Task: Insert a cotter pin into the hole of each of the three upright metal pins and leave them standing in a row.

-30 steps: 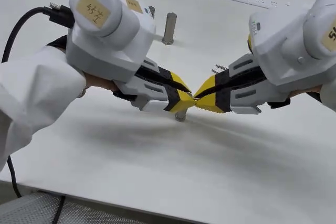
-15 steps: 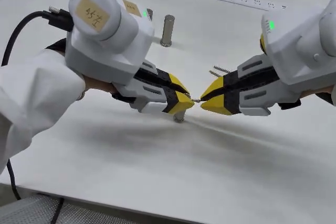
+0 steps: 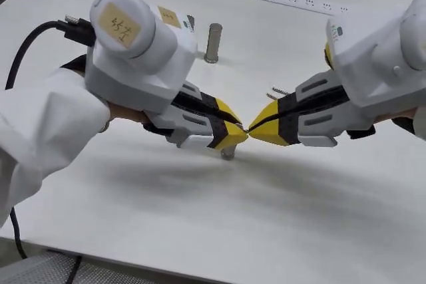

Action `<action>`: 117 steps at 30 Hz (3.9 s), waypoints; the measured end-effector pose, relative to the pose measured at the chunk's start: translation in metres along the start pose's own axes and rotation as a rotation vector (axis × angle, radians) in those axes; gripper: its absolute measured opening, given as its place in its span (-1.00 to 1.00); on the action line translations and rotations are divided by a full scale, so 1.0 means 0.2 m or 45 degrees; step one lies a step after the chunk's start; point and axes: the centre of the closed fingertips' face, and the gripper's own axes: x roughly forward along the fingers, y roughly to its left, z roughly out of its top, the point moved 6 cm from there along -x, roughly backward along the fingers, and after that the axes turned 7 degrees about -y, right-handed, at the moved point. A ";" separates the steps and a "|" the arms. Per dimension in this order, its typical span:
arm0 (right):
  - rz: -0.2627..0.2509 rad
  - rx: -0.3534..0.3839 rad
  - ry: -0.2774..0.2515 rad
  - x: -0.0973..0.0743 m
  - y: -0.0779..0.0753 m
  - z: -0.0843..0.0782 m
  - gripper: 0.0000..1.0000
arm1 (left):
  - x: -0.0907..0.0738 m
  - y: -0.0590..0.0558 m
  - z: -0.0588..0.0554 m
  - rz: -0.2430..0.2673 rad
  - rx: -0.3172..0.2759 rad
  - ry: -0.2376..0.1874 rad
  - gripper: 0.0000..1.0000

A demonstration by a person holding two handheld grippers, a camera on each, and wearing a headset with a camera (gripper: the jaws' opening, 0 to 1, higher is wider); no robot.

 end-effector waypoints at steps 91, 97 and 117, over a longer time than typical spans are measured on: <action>-0.067 0.128 -0.108 0.20 -0.24 0.07 -0.91 | -0.19 0.11 -0.17 0.202 -0.050 -0.021 0.97; -0.084 0.113 -0.119 0.19 -0.25 0.07 -0.91 | -0.21 0.13 -0.15 0.215 -0.096 -0.060 0.93; -0.288 0.225 -0.210 -0.01 -0.15 0.06 -0.03 | -0.27 0.14 -0.11 0.263 -0.154 -0.073 0.89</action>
